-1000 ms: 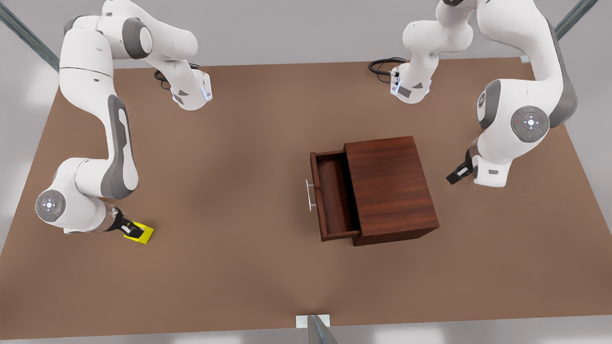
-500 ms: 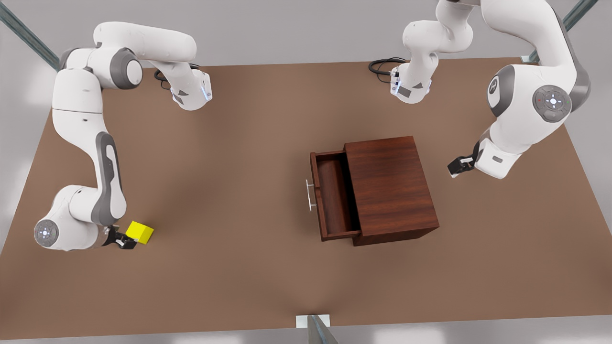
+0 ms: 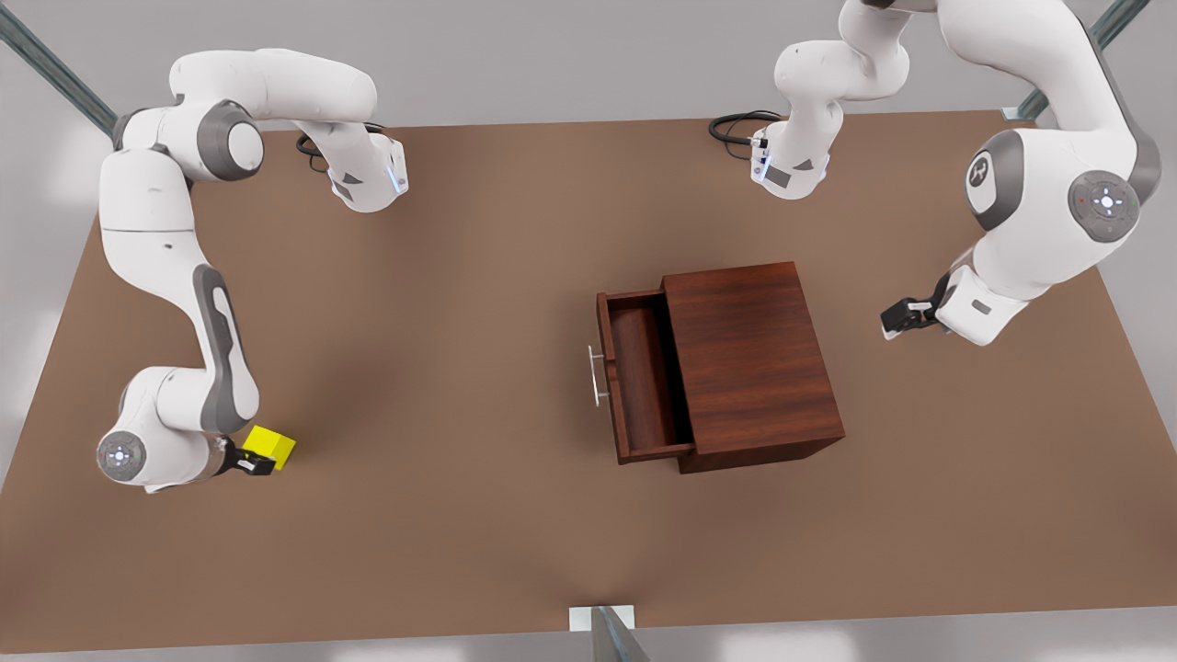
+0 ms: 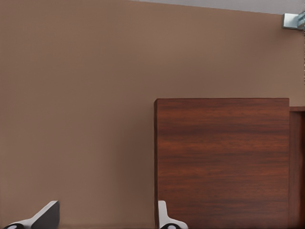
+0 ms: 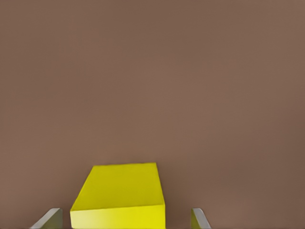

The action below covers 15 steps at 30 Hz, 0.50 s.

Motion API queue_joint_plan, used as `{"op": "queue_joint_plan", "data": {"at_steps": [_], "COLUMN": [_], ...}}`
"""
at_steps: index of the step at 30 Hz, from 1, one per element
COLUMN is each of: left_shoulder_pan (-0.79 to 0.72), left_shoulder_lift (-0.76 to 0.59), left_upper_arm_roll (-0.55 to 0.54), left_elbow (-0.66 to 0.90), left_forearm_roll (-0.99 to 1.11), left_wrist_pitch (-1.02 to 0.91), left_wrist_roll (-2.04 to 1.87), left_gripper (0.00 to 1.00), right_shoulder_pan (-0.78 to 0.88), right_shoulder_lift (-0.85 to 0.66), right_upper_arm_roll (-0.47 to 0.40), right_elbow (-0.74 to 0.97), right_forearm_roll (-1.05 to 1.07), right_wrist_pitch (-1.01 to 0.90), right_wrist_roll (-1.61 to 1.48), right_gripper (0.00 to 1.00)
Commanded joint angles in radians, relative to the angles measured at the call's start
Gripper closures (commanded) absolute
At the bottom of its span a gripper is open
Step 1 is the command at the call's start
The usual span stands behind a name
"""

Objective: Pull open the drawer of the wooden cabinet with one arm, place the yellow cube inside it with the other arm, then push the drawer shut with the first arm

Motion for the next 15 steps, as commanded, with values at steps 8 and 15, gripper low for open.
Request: {"op": "queue_joint_plan", "data": {"at_steps": [8, 15], "left_shoulder_pan": [-0.007, -0.007], "left_shoulder_lift": [0.001, 0.002], "left_upper_arm_roll": [-0.002, -0.002], "left_elbow": [0.003, 0.001], "left_forearm_roll": [-0.002, 0.002], "left_wrist_pitch": [-0.002, -0.002], "left_wrist_roll": [0.146, 0.146], "left_gripper": [0.00, 0.00], "right_shoulder_pan": [-0.004, -0.042], "right_shoulder_lift": [0.012, 0.010], "right_upper_arm_roll": [0.011, 0.043], "right_elbow": [-0.051, -0.060], "right_forearm_roll": [-0.009, -0.010], "right_wrist_pitch": [0.090, 0.093], "right_wrist_roll": [-0.035, -0.037], "right_gripper": [0.00, 0.00]}}
